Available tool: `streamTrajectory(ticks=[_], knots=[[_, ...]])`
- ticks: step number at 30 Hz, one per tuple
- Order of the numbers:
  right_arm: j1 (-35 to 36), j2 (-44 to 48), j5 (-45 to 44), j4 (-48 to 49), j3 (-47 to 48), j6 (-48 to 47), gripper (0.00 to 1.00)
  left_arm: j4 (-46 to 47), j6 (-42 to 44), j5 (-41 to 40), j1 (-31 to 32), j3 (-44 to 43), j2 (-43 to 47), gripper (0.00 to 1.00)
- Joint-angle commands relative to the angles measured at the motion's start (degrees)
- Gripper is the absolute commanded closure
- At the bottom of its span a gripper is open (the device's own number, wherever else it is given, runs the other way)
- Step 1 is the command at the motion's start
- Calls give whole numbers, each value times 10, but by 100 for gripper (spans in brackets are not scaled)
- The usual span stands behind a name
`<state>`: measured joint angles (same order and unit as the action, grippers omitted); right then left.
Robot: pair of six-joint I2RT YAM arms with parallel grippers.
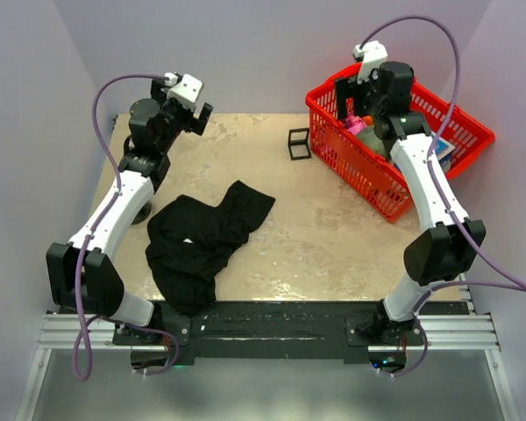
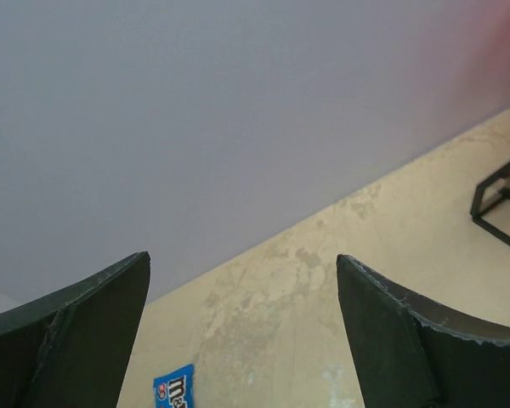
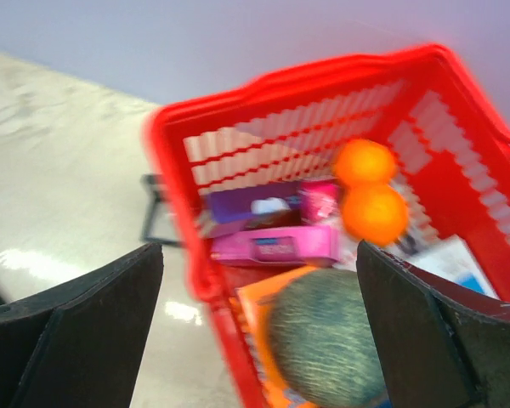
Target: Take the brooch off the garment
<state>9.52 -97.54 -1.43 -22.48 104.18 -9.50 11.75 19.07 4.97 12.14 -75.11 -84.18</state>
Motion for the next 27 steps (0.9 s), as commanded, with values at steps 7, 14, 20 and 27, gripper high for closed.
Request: streamTrajectory(ticks=[7, 14, 20, 27], knots=[[120, 41, 342, -31, -92, -208, 4, -276, -25, 127, -8, 7, 103, 8], [248, -41, 357, -36, -135, -264, 15, -436, -57, 132, -35, 3, 128, 11], [294, -136, 380, -36, -98, -258, 21, -500, -25, 98, -63, 49, 152, 11], [331, -190, 416, -44, -79, -285, 26, -560, 4, 87, -65, 85, 151, 14]])
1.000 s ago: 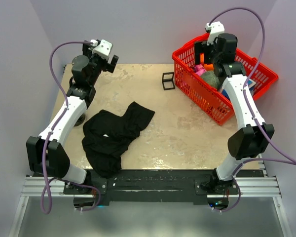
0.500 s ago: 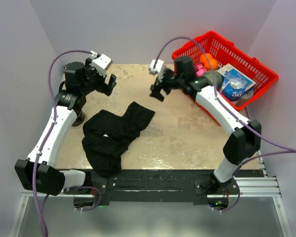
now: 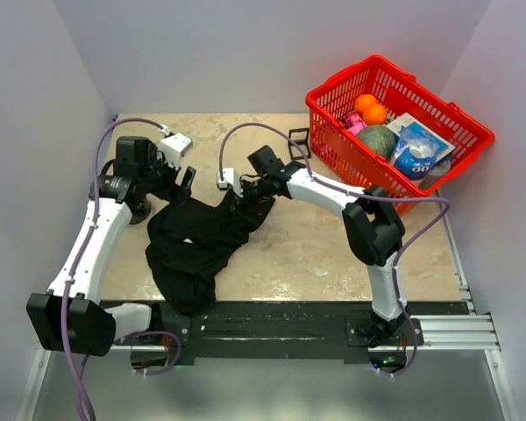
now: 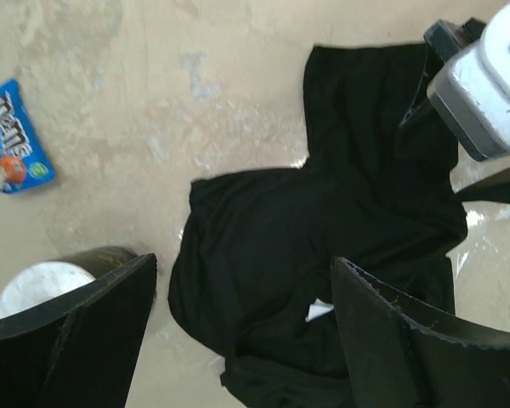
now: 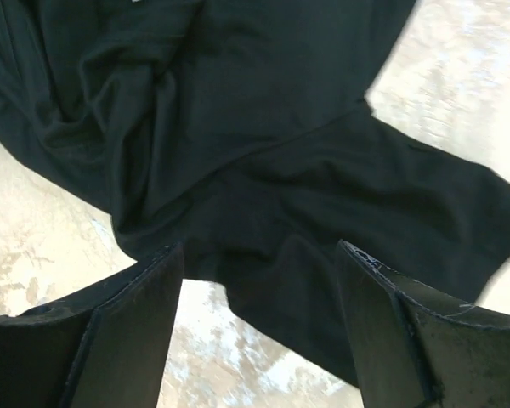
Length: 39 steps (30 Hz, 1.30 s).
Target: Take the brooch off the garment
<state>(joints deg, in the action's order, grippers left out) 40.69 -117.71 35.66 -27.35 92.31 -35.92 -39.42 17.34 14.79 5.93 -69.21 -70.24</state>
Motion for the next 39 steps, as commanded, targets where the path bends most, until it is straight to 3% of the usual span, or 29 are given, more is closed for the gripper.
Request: streamTrajectory(ticks=[1, 4, 6, 14, 19, 21, 22, 24, 25, 27, 31, 35, 39], knots=[[21, 9, 51, 25, 41, -9, 27, -53, 19, -6, -3, 45, 14, 15], [36, -17, 86, 62, 50, 66, 27, -87, 4, 33, -3, 77, 26, 19], [54, -30, 112, 82, 58, 90, 27, -71, -2, 11, -3, 84, 49, 19], [83, -74, 140, 177, 41, 227, 22, 18, -128, -197, -28, 23, 110, 17], [93, -96, 132, 204, 34, 264, 24, 10, -169, -217, -51, -15, 98, 16], [98, -105, 118, 223, 38, 281, 30, 12, -169, -219, -53, -19, 93, 16], [99, -112, 115, 227, 41, 285, 46, 13, -169, -220, -54, -17, 92, 16], [99, -116, 112, 235, 52, 298, 67, 21, -168, -223, -59, -10, 90, 16], [99, -112, 109, 222, 59, 295, 86, 25, -169, -218, -59, -6, 88, 16], [95, -102, 94, 195, 76, 263, 100, 48, -169, -200, -83, 2, 88, 18], [61, -43, 89, 142, 77, 241, 100, 114, -163, -168, -110, 24, 85, 18], [-22, 53, 100, 93, 79, 232, 100, 177, -136, -136, -130, 29, 65, 18], [-68, 113, 98, 42, 115, 211, 100, 213, -80, -15, -137, 46, 45, 21]])
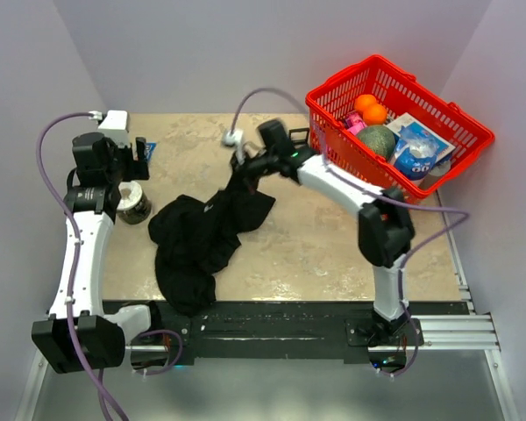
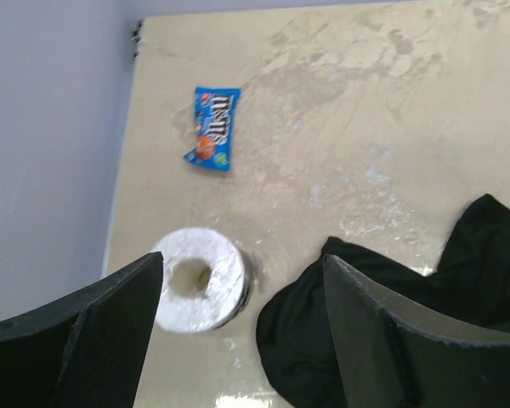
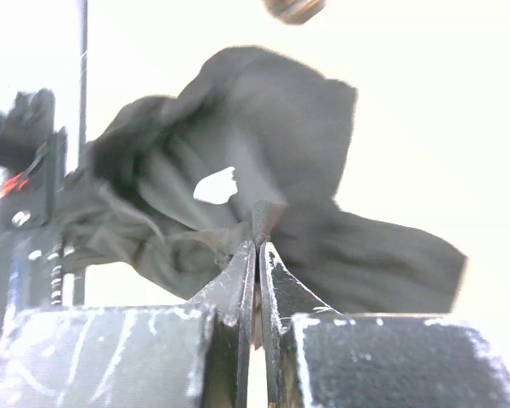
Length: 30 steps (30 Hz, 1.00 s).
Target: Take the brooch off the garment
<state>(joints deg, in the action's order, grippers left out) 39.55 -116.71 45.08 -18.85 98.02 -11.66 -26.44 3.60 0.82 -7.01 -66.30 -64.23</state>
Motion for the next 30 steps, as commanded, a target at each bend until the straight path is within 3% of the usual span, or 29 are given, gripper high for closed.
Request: streamTrajectory(ticks=[1, 5, 10, 14, 16, 18, 22, 26, 30], knots=[[-62, 113, -2, -53, 60, -38, 100, 89, 67, 145, -7, 26, -19, 21], [-74, 161, -66, -64, 18, -65, 100, 80, 111, 206, -7, 25, -45, 22], [-106, 241, -83, -96, -120, -96, 100, 27, 153, 304, -7, 16, -79, 22], [-123, 289, -163, -103, -254, -141, 100, -35, 193, 337, 1, 17, -108, 22], [-132, 293, -186, -95, -267, -136, 71, -45, 192, 319, 5, 18, -114, 22], [-135, 299, -168, -102, -246, -154, 57, -49, 173, 300, 5, 25, -113, 22], [-110, 297, -117, -63, -222, -234, 48, -11, 101, 268, 6, 43, -103, 21], [-40, 226, -111, -62, -198, -324, 45, -7, 23, 242, 15, 23, -131, 20], [-1, 136, -109, -26, -166, -354, 43, -13, -3, 249, 28, 13, -141, 21]])
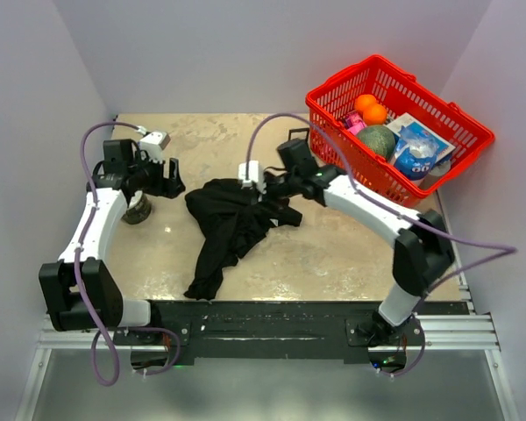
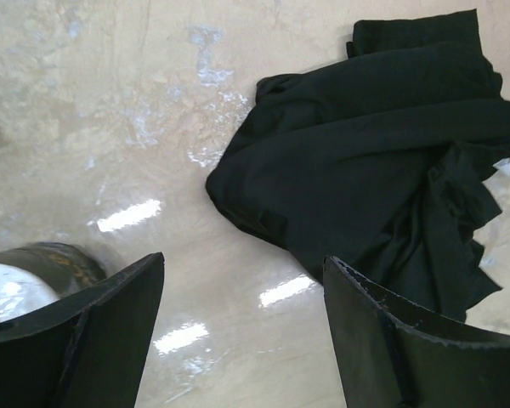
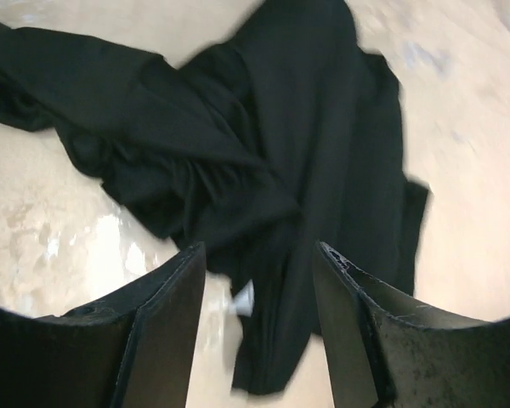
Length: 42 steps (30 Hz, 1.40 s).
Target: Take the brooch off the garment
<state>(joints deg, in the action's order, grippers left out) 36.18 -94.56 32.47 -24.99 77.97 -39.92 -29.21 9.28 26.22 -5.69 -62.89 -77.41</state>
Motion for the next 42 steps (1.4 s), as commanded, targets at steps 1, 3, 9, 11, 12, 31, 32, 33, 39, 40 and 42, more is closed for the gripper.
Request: streamTrajectory(ticks=[1, 3, 9, 11, 12, 31, 32, 33, 39, 40, 42], knots=[[41, -105, 22, 32, 50, -73, 43, 14, -59, -6, 16, -21, -7, 21], [46, -163, 27, 21, 102, -72, 41, 10, -57, -14, 22, -21, -1, 21], [49, -244, 16, -46, 186, -99, 40, 8, -39, -41, 33, -14, 9, 21], [49, -242, 17, -55, 178, -111, 41, 10, -37, -41, 33, -12, 11, 21], [49, -238, 17, -62, 173, -112, 42, 12, -37, -41, 33, -10, 10, 20], [27, -19, -47, 70, 283, 115, 100, 5, 42, -24, 32, -39, -140, 23], [22, -13, -57, 78, 292, 125, 100, 5, 48, -25, 31, -39, -141, 23], [18, -8, -67, 98, 300, 136, 100, 6, 52, -25, 31, -38, -141, 23], [-24, 13, -151, 144, 355, 227, 100, 9, 89, 37, 19, 1, -106, 22], [-37, 17, -155, 145, 344, 223, 100, 11, 100, 51, 19, 8, -94, 23], [-58, 28, -175, 147, 321, 211, 100, 23, 101, 86, 20, 26, -86, 22]])
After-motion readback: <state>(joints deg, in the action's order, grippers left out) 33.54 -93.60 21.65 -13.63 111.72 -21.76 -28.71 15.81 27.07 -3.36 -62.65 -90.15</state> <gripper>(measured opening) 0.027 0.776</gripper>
